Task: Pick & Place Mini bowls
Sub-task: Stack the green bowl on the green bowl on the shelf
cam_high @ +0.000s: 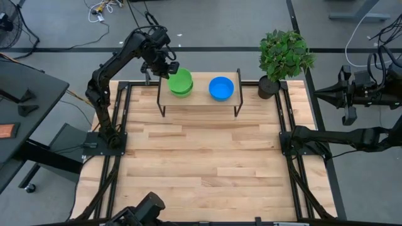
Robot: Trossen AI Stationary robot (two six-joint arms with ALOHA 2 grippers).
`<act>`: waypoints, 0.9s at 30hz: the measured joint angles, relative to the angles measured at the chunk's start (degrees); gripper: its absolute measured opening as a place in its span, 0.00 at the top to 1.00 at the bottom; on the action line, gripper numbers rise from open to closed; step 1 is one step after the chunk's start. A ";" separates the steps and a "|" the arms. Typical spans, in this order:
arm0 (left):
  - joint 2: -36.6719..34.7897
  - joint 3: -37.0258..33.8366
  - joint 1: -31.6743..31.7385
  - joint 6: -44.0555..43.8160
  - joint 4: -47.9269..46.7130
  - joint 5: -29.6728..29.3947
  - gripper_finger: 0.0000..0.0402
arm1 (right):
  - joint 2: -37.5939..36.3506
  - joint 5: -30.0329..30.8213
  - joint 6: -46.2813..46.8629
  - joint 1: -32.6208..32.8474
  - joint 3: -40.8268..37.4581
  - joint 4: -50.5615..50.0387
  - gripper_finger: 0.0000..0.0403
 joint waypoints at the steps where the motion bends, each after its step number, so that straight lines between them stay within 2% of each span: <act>1: 0.00 0.00 0.00 0.01 -0.05 -0.02 1.00 | 0.00 0.01 0.00 0.00 0.01 0.00 0.94; 23: 1.95 -0.04 0.00 1.46 -0.47 0.60 1.00 | 0.00 0.00 0.00 0.01 0.01 0.00 0.94; 27: 1.95 -0.04 0.00 1.49 -0.47 1.00 0.97 | 0.00 0.00 0.00 0.01 0.00 -0.01 0.94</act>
